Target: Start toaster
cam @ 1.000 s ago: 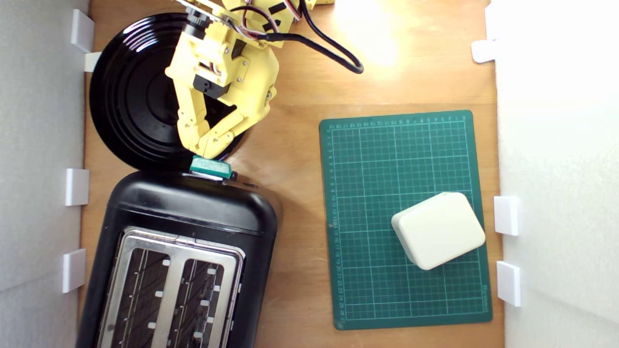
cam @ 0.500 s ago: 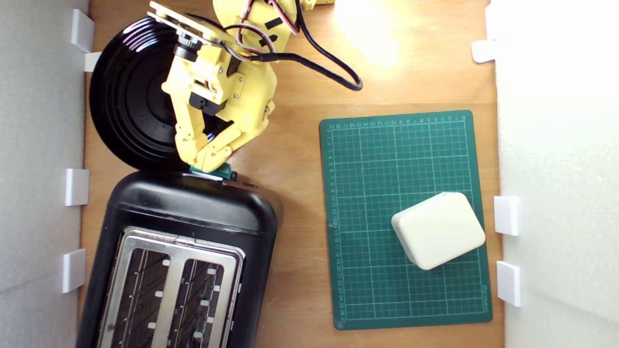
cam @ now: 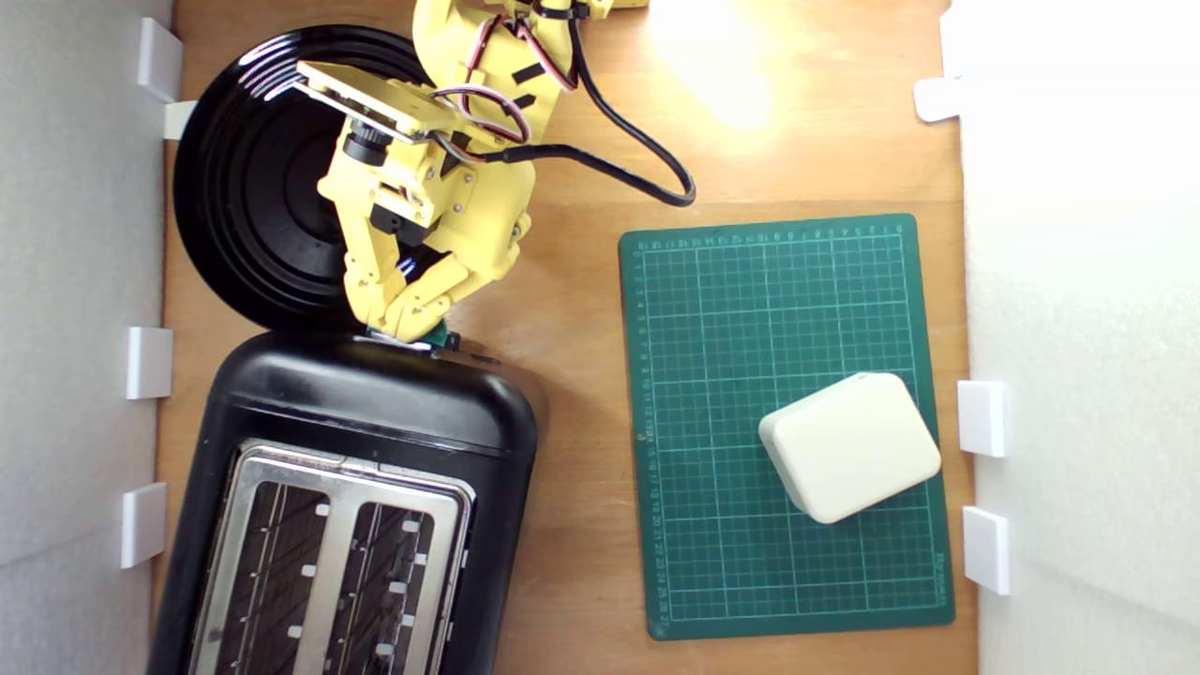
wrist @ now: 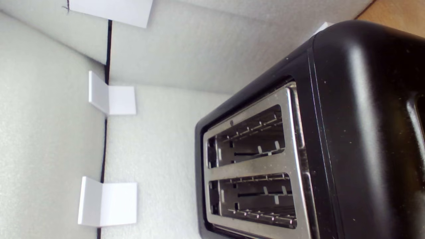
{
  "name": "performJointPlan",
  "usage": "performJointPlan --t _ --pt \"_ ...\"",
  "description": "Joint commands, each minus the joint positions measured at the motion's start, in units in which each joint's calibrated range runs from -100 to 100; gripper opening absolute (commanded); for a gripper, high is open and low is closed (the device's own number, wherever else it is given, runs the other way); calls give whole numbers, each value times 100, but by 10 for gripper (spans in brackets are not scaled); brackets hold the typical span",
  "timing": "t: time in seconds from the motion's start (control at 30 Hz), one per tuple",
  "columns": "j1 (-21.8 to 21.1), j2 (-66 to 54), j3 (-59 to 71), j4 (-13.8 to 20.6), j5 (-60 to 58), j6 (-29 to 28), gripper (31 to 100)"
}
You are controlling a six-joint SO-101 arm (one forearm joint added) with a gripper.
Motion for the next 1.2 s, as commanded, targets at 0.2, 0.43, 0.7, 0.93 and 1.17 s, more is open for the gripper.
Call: performJointPlan --t 0.2,0.43,0.7,0.93,1.17 --pt "-296 166 -165 -91 -159 -12 313" --pt "-296 449 -165 -100 -159 -17 313" --pt "-280 807 -156 -91 -159 -17 313" --pt "-217 1024 -47 -91 -167 -112 313" --pt "-201 1065 226 -81 -167 -112 313"
